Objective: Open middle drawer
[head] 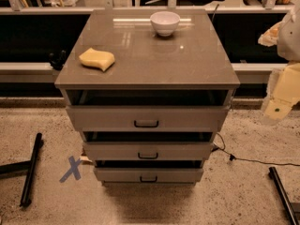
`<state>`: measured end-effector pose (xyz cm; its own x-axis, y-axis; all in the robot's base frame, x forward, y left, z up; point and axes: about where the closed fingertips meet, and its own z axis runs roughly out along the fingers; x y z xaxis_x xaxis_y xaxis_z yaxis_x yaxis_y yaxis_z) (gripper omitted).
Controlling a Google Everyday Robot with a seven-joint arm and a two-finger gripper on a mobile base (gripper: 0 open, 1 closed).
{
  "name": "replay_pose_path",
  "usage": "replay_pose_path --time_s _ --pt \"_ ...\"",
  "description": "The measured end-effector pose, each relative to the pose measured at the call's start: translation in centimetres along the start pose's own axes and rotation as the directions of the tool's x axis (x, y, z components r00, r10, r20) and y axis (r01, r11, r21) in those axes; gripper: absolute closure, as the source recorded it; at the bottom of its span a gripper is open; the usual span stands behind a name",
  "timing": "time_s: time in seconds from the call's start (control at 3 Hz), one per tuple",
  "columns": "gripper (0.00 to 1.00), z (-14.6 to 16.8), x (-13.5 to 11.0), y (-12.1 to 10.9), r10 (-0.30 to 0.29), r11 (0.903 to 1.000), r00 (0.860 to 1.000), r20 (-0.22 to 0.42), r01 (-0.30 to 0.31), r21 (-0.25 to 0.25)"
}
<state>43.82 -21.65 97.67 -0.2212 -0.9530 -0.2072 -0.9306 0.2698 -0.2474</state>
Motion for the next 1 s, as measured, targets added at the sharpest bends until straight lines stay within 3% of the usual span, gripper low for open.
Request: replay_pose_path --time_s 0.33,0.67,1.0 --pt "0.00 0.3 -0.1 0.1 0.007 1.0000 1.000 0.008 -0.007 0.003" --pt "0.00 3.9 0.7 1.3 0.048 0.9983 0.998 0.042 -0.046 -0.034" --pt "0.00 12.4 1.6 4.9 0.128 0.9815 0.985 0.119 -0.109 -0.158"
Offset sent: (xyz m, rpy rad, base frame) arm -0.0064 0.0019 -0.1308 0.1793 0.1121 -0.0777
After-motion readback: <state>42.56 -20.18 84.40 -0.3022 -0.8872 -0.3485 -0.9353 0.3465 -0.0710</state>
